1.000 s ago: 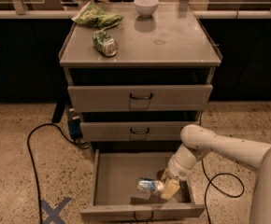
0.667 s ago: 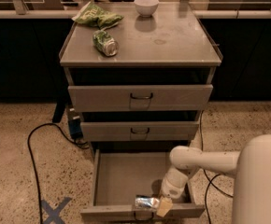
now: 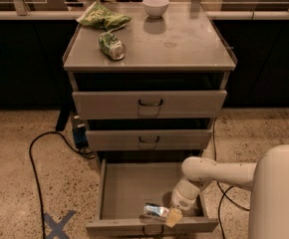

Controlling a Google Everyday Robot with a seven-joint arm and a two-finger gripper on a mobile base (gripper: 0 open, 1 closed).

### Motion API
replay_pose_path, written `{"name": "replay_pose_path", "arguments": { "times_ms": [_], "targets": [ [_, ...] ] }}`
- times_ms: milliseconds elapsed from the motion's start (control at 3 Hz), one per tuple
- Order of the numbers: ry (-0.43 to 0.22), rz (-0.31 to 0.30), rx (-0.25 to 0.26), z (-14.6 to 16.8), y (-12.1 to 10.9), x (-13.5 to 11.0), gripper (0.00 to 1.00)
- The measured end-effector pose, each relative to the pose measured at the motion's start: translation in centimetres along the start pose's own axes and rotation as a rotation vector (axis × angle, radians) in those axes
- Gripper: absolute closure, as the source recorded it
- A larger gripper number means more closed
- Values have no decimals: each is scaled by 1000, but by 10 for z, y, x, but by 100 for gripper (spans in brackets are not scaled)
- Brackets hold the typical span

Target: Place redbull can into bottom drawer

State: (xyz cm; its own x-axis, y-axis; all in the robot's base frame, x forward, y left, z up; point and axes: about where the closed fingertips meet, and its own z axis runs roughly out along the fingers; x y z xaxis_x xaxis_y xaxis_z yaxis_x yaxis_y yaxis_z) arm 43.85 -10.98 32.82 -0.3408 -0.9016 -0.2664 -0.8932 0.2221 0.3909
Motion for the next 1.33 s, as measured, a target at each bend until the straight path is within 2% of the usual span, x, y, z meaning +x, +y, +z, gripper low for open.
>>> {"name": "replay_pose_path", "arguments": {
  "times_ms": [333,667,1000,1333],
  "targets": [
    [8,-12,76,-2,-20,-11,100],
    [-7,6,186,-24,-63,-32,100],
    [-49,38,380,-69,-110,-51,100],
    [-163,110,513,-86,-154,-54,100]
  ]
}}
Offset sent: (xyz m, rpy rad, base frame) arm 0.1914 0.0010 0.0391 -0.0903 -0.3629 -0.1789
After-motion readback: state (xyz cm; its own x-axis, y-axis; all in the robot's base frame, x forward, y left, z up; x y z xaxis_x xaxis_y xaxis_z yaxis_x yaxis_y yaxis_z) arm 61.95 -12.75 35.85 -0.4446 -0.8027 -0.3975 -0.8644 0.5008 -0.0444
